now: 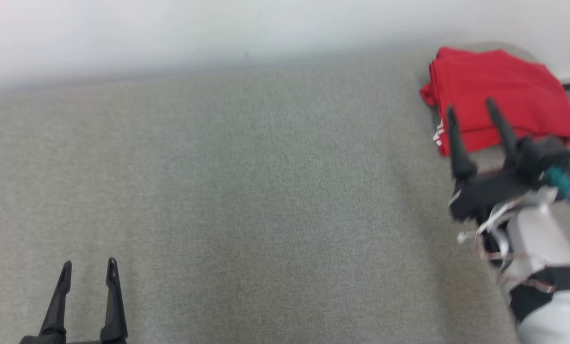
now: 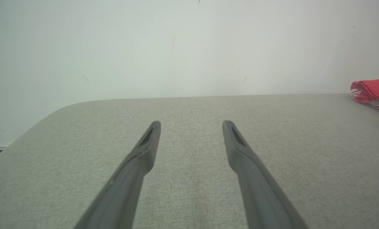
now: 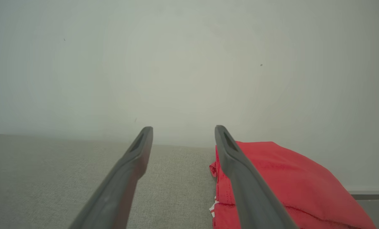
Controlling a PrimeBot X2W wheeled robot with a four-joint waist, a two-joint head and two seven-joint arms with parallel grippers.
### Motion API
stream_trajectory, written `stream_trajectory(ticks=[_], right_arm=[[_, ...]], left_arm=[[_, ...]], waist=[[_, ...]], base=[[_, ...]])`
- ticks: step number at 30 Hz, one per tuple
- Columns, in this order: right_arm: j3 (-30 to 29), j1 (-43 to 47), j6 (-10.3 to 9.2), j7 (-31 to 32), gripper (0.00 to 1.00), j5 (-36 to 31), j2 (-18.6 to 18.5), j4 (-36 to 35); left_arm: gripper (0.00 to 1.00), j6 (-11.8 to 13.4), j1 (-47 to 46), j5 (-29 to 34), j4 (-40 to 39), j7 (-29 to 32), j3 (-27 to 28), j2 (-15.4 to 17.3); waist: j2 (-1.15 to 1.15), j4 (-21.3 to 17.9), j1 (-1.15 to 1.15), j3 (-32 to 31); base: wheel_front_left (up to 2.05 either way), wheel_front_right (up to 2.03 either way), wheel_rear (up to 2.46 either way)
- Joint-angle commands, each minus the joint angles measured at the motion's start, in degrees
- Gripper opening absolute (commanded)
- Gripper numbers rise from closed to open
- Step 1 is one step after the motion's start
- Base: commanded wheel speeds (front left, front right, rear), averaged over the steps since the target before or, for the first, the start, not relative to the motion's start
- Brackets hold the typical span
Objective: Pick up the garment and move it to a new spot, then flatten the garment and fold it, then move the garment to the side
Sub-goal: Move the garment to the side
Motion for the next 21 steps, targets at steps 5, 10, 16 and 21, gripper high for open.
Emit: stream_trajectory(ticks=[5,10,16,21], right_arm=[[-0.5,8.3,-0.16,-0.4,1.00,-0.5,2.8,-3.8],[-1.9,14.9,-0.16,-0.5,1.00,-0.5,5.1,-7.1],[-5.7,22.1,-0.16,-0.6,1.00,-1.7,8.3,-10.9],[-7.1,26.9,-0.16,-0.7,1.00,-3.2,10.2,-13.7]], left_arm=[[1.00,-0.3,1.9,0.1,1.3,-0.2,0.1,-0.4],[1.00,-0.3,2.9,-0.1,2.1,-0.2,0.4,-0.7],[1.00,-0.3,3.8,0.0,2.8,-0.2,0.4,-1.0],[1.00,-0.3,3.9,0.3,3.4,-0.2,0.7,-1.0]], waist=[[0.00,1.9,0.02,-5.6],[0.00,2.1,0.02,-7.2],[0.00,2.4,0.02,-8.2],[0.00,2.7,0.02,-8.7]], base=[[0.00,0.00,0.00],[0.00,0.00,0.00],[0.00,0.00,0.00],[0.00,0.00,0.00]])
